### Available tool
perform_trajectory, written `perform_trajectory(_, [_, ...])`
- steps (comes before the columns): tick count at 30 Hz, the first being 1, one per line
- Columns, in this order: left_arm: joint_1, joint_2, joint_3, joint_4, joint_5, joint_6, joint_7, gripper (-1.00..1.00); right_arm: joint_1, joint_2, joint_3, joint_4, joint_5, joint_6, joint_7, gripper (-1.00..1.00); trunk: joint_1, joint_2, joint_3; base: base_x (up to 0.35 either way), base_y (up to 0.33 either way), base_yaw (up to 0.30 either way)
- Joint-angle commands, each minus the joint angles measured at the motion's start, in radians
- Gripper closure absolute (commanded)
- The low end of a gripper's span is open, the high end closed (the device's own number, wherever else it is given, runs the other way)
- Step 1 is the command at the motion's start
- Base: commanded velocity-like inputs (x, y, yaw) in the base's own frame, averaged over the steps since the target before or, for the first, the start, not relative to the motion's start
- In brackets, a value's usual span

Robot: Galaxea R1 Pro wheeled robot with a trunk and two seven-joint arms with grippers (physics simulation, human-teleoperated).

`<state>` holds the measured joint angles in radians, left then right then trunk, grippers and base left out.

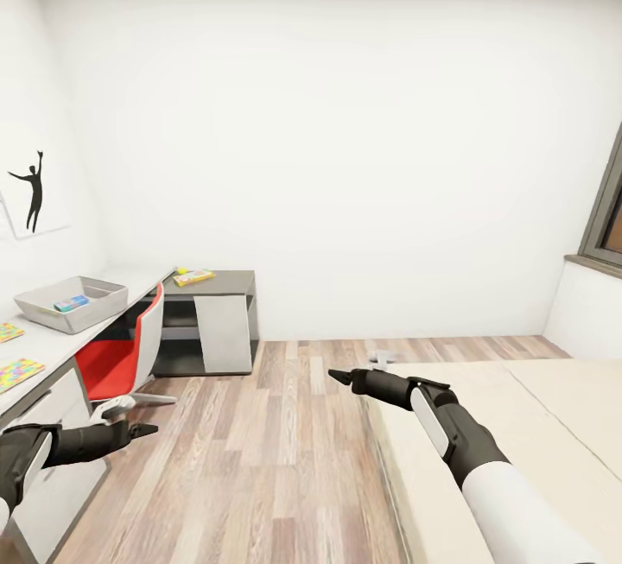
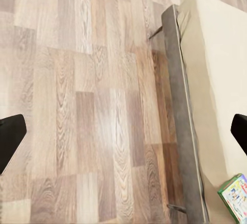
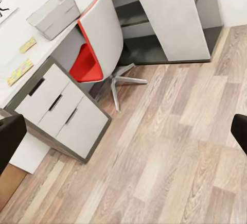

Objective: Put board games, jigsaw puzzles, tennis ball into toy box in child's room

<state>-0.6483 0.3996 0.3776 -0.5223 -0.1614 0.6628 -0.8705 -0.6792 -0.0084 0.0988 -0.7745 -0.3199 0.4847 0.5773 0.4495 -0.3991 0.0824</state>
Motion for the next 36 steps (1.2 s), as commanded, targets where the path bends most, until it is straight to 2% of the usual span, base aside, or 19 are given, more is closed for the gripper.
perform_trajectory(1, [-0.001, -0.001, 0.007, -0.001, -0.01, 0.006, -0.008, -1.0, 0.0, 0.0, 0.002, -0.001, -0.008, 0.007, -0.002, -1.0, 0.0, -0.001, -0.001, 0.006, 0.281, -0.072])
perform_trajectory(28, [-0.001, -0.001, 0.007, -0.001, -0.01, 0.006, -0.008, -1.0, 0.0, -0.001, 0.001, 0.0, -0.008, 0.008, -0.002, -1.0, 0.0, -0.001, -0.001, 0.017, 0.28, -0.252])
perform_trajectory(36, [-0.001, -0.001, 0.007, -0.001, -0.01, 0.006, -0.008, -1.0, 0.0, -0.001, 0.001, 0.0, -0.009, 0.008, -0.002, -1.0, 0.0, -0.001, -0.001, 0.0, 0.064, -0.277])
